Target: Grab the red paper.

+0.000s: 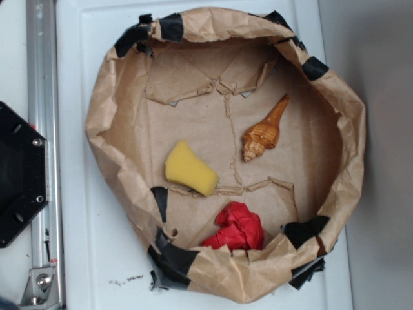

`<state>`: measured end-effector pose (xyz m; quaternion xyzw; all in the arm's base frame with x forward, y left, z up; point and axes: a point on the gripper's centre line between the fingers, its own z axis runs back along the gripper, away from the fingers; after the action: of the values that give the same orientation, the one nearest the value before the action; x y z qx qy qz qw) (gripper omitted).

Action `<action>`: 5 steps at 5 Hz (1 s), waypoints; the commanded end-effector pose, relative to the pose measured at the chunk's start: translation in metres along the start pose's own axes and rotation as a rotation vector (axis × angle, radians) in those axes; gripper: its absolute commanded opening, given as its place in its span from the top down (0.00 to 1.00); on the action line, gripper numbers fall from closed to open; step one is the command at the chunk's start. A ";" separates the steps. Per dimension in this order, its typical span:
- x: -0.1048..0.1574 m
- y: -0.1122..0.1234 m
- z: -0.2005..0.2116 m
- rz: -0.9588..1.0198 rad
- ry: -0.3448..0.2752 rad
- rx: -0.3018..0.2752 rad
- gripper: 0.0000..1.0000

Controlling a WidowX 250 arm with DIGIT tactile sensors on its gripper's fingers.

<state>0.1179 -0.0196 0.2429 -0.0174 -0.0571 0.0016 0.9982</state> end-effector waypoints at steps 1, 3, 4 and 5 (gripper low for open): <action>0.000 0.000 0.000 0.000 0.000 0.000 0.00; 0.087 0.007 -0.060 0.350 0.077 -0.158 0.00; 0.134 0.006 -0.092 0.540 0.084 -0.175 0.00; 0.160 -0.003 -0.121 0.684 0.101 -0.203 0.00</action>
<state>0.2840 -0.0259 0.1246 -0.1259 0.0306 0.3390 0.9318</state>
